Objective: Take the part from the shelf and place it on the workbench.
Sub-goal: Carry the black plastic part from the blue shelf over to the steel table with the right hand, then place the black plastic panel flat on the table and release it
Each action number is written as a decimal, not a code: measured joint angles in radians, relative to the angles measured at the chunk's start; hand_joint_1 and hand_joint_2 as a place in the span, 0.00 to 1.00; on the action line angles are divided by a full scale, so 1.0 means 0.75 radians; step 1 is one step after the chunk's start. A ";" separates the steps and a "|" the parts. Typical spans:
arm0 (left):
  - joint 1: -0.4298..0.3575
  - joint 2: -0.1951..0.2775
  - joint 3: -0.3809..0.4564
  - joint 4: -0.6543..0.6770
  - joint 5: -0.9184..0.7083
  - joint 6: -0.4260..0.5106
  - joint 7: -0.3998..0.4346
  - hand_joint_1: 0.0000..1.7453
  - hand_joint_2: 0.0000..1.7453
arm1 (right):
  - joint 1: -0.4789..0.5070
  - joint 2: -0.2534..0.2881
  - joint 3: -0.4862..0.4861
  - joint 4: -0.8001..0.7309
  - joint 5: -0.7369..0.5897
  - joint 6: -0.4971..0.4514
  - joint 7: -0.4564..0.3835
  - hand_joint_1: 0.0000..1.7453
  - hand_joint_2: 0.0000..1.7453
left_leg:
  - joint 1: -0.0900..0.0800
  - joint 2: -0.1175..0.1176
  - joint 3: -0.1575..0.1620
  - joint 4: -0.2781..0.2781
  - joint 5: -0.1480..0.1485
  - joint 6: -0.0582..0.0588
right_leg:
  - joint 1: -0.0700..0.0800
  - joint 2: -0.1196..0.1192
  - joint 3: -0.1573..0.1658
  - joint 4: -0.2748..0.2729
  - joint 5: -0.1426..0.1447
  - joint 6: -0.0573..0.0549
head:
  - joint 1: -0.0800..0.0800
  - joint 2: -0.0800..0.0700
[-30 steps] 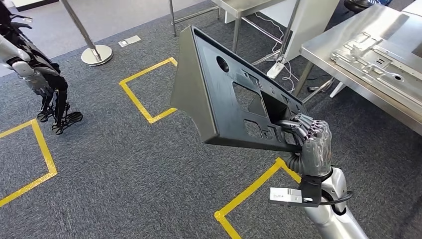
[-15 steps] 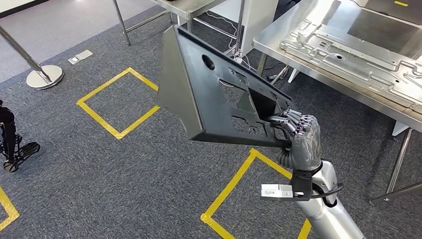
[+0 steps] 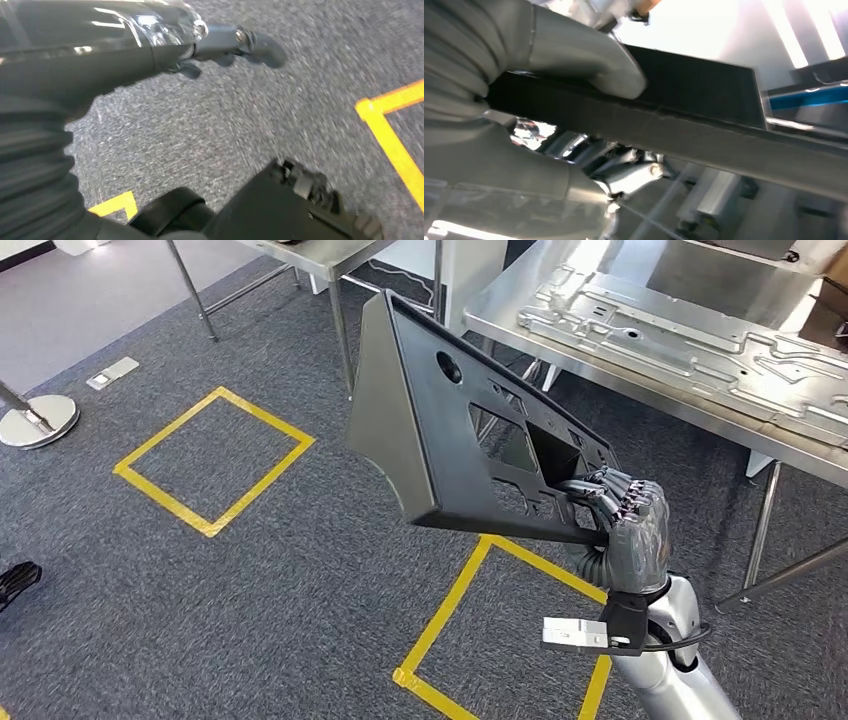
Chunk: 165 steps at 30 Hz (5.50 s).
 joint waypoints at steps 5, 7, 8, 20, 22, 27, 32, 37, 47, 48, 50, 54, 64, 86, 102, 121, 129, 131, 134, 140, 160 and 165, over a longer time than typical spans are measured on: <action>-0.007 -0.001 -0.001 -0.002 0.001 -0.004 -0.001 0.00 1.00 | -0.002 0.000 -0.001 -0.005 0.004 0.000 0.001 1.00 1.00 | 0.004 -0.075 -0.037 0.134 -0.083 -0.028 | -0.023 0.064 0.024 -0.020 0.000 -0.038 | -0.030 0.000; -0.011 -0.001 -0.001 -0.002 0.003 -0.003 -0.003 0.00 1.00 | -0.005 0.000 0.000 -0.005 0.005 0.000 0.001 1.00 1.00 | 0.005 -0.107 -0.133 0.316 -0.149 -0.028 | -0.023 0.090 0.029 -0.020 -0.003 -0.047 | -0.046 0.000; -0.014 -0.001 -0.001 -0.002 0.003 -0.003 -0.004 0.00 1.00 | -0.004 0.000 0.001 -0.005 0.006 0.001 0.001 1.00 1.00 | 0.005 -0.110 -0.166 0.368 -0.155 -0.028 | -0.022 0.106 0.031 -0.020 -0.004 -0.048 | -0.051 0.000; -0.006 -0.003 -0.001 0.000 0.002 -0.006 0.000 0.00 1.00 | 0.001 -0.005 -0.006 -0.007 0.013 0.000 0.003 1.00 1.00 | 0.020 -0.143 -0.044 0.007 0.044 0.019 | -0.027 0.147 -0.034 0.098 -0.066 0.011 | -0.039 0.000; -0.001 -0.003 -0.001 0.000 0.002 -0.006 0.001 0.00 1.00 | 0.002 -0.006 -0.007 -0.007 0.014 0.000 0.005 1.00 1.00 | 0.018 -0.111 -0.043 0.007 0.040 0.026 | -0.028 0.107 -0.125 0.275 -0.139 0.015 | -0.019 0.000; 0.000 -0.005 -0.001 0.000 0.002 -0.007 0.002 0.00 1.00 | 0.007 -0.007 -0.011 -0.007 0.015 0.000 0.006 1.00 1.00 | 0.017 -0.036 -0.020 0.005 0.019 0.018 | -0.026 0.047 -0.066 0.144 -0.028 0.018 | 0.001 0.000; -0.002 -0.008 -0.001 -0.001 0.001 -0.008 0.001 0.00 1.00 | 0.010 -0.009 -0.013 -0.011 0.015 0.000 0.011 1.00 1.00 | 0.001 0.016 0.013 -0.013 0.001 -0.015 | -0.007 0.017 0.011 -0.009 0.000 -0.008 | -0.002 0.000; -0.009 -0.009 -0.001 -0.001 0.002 -0.010 -0.003 0.00 1.00 | 0.010 -0.009 -0.012 -0.014 0.015 0.000 0.013 1.00 1.00 | 0.006 -0.103 -0.111 0.269 -0.140 -0.031 | -0.023 0.084 0.025 -0.017 -0.004 -0.046 | -0.043 0.000; -0.010 -0.009 -0.001 0.000 -0.002 -0.026 0.003 0.00 1.00 | 0.009 -0.010 -0.012 -0.013 0.019 0.014 0.017 1.00 1.00 | 0.017 -0.209 -0.034 0.004 0.032 -0.003 | -0.029 0.241 0.022 -0.011 -0.006 -0.006 | -0.068 0.000; -0.010 -0.009 -0.001 0.000 -0.003 -0.027 0.002 0.00 1.00 | 0.010 -0.010 -0.012 -0.013 0.018 0.015 0.017 1.00 1.00 | 0.017 -0.196 -0.031 -0.001 0.034 0.005 | -0.029 0.234 0.018 -0.010 -0.006 0.000 | -0.066 0.000; -0.011 -0.009 -0.001 0.000 -0.002 -0.032 0.000 0.00 1.00 | 0.004 -0.012 -0.013 -0.013 0.016 0.015 0.017 1.00 1.00 | 0.022 -0.168 -0.023 -0.012 0.038 0.021 | -0.023 0.180 -0.013 0.046 -0.038 0.009 | -0.051 0.000; -0.009 -0.009 -0.001 0.000 -0.001 -0.044 0.003 0.00 1.00 | -0.001 -0.011 -0.012 -0.012 0.019 0.018 0.017 1.00 1.00 | 0.024 -0.117 -0.017 -0.015 0.032 0.030 | -0.033 0.100 -0.164 0.335 -0.139 0.021 | -0.018 0.000; -0.014 -0.011 -0.001 0.000 0.001 -0.100 0.020 0.00 1.00 | -0.002 -0.011 -0.011 -0.010 0.039 0.018 0.018 1.00 1.00 | 0.017 -0.091 0.016 -0.032 0.011 0.005 | -0.041 0.076 0.023 -0.025 0.008 0.027 | -0.025 0.000; -0.016 -0.014 -0.001 0.000 0.010 -0.160 0.009 0.00 1.00 | 0.001 -0.006 0.001 -0.006 0.050 0.014 0.020 1.00 1.00 | 0.049 -0.087 0.063 -0.076 0.020 -0.002 | -0.065 0.076 -0.074 0.183 -0.044 0.071 | -0.011 0.000; -0.029 -0.017 -0.001 -0.002 0.020 -0.164 -0.015 0.00 1.00 | 0.005 0.000 0.002 -0.003 0.051 0.010 0.025 1.00 1.00 | 0.006 -0.111 -0.163 0.177 -0.021 -0.025 | -0.032 0.099 0.186 -0.036 -0.125 -0.036 | -0.078 0.000; -0.014 -0.026 0.000 0.000 0.018 -0.165 -0.006 0.00 1.00 | 0.002 0.002 -0.001 0.002 0.052 0.002 0.026 1.00 1.00 | 0.017 -0.119 0.053 -0.021 -0.020 -0.011 | -0.033 0.076 -0.018 -0.002 0.022 0.015 | -0.008 0.000; -0.025 -0.026 0.000 -0.001 0.019 -0.165 -0.011 0.00 1.00 | -0.004 0.002 0.000 0.000 0.055 0.001 0.027 1.00 1.00 | 0.013 -0.117 -0.130 0.347 -0.173 -0.033 | -0.032 0.084 0.022 -0.007 0.002 -0.043 | -0.066 0.000; -0.029 -0.026 0.000 -0.001 0.020 -0.165 -0.012 0.00 1.00 | -0.003 0.002 0.001 0.000 0.055 0.001 0.027 1.00 1.00 | 0.010 -0.117 -0.138 0.322 -0.135 -0.029 | -0.028 0.088 0.030 -0.007 -0.002 -0.046 | -0.073 0.000; -0.024 -0.026 0.000 -0.001 0.017 -0.165 -0.008 0.00 1.00 | -0.004 0.002 0.001 0.000 0.055 0.001 0.027 1.00 1.00 | 0.002 -0.119 -0.055 0.066 0.005 -0.013 | -0.025 0.095 0.041 -0.006 -0.007 -0.039 | -0.080 0.000; -0.023 -0.030 -0.001 0.000 0.016 -0.166 -0.009 0.00 1.00 | -0.003 0.002 -0.003 0.000 0.055 0.000 0.027 1.00 1.00 | -0.006 -0.121 -0.042 -0.007 0.056 0.001 | -0.020 0.095 0.042 -0.010 -0.009 -0.040 | -0.076 0.000; -0.024 -0.029 -0.001 -0.001 0.013 -0.164 -0.001 0.00 1.00 | -0.003 0.001 -0.013 0.000 0.066 0.000 0.033 1.00 1.00 | -0.013 -0.121 -0.043 -0.008 0.052 0.017 | -0.025 0.095 0.047 -0.030 0.000 -0.008 | -0.045 0.000; -0.024 -0.028 -0.001 -0.001 0.013 -0.162 -0.001 0.00 1.00 | -0.002 0.001 -0.013 0.000 0.067 0.000 0.033 1.00 1.00 | -0.018 -0.121 -0.043 -0.007 0.050 0.021 | -0.029 0.095 0.047 -0.031 0.000 -0.002 | -0.047 0.000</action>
